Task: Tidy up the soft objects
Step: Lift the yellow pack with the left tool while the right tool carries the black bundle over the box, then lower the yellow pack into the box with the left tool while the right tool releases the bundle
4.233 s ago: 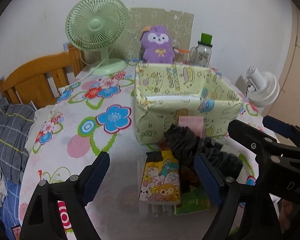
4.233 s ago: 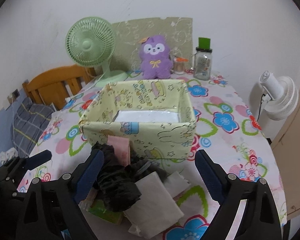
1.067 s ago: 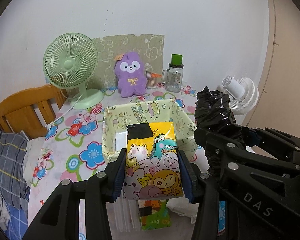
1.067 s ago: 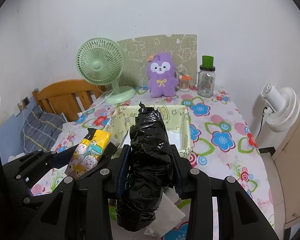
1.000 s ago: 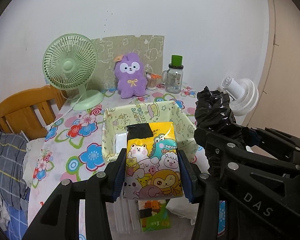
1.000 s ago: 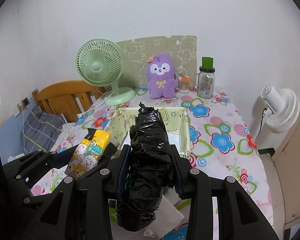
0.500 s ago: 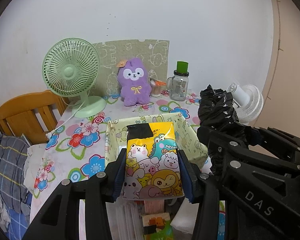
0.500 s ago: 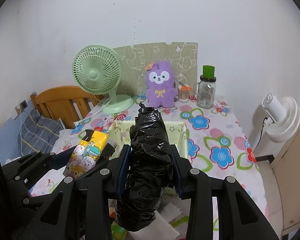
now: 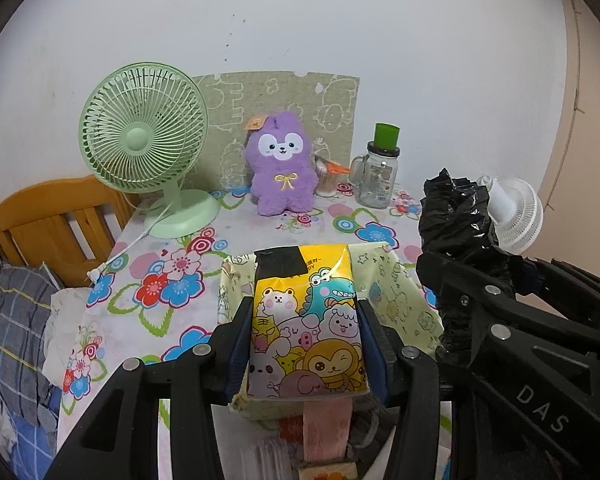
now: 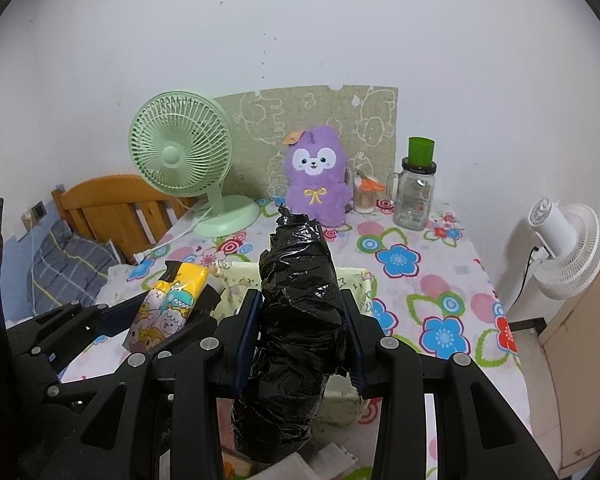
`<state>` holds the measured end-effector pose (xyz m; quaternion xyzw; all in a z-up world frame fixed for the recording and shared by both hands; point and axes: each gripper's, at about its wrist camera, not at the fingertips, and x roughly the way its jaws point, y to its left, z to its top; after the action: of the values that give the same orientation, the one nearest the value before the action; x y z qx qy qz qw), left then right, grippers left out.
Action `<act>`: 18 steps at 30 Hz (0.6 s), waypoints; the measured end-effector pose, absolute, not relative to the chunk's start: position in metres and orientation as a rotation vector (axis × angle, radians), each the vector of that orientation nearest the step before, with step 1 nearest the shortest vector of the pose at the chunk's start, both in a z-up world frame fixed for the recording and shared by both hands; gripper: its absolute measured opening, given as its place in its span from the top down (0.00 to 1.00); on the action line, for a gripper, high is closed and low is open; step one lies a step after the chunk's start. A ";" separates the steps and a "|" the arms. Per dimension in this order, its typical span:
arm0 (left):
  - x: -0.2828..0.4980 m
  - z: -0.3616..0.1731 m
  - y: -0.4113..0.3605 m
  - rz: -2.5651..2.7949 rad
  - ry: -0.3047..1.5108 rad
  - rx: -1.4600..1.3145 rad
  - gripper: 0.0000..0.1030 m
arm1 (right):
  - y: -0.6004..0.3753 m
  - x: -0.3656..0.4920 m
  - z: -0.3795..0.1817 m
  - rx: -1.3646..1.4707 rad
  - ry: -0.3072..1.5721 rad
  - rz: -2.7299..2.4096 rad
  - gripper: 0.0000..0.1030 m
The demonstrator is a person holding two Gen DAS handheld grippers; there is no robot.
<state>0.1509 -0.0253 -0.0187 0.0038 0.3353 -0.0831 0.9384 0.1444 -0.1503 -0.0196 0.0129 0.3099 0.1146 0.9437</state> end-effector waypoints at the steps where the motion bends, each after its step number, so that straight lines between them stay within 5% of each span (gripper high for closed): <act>1: 0.155 -0.020 -0.025 -0.169 0.687 0.008 0.50 | -0.150 0.148 -0.020 0.027 0.634 0.233 0.60; 18: 0.202 -0.046 -0.022 -0.139 0.770 -0.017 0.50 | -0.147 0.202 -0.047 0.031 0.708 0.235 0.60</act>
<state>0.2021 -0.0225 -0.0461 -0.0081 0.3753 -0.0676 0.9244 0.2017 -0.1470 -0.0474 0.0153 0.3456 0.1146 0.9312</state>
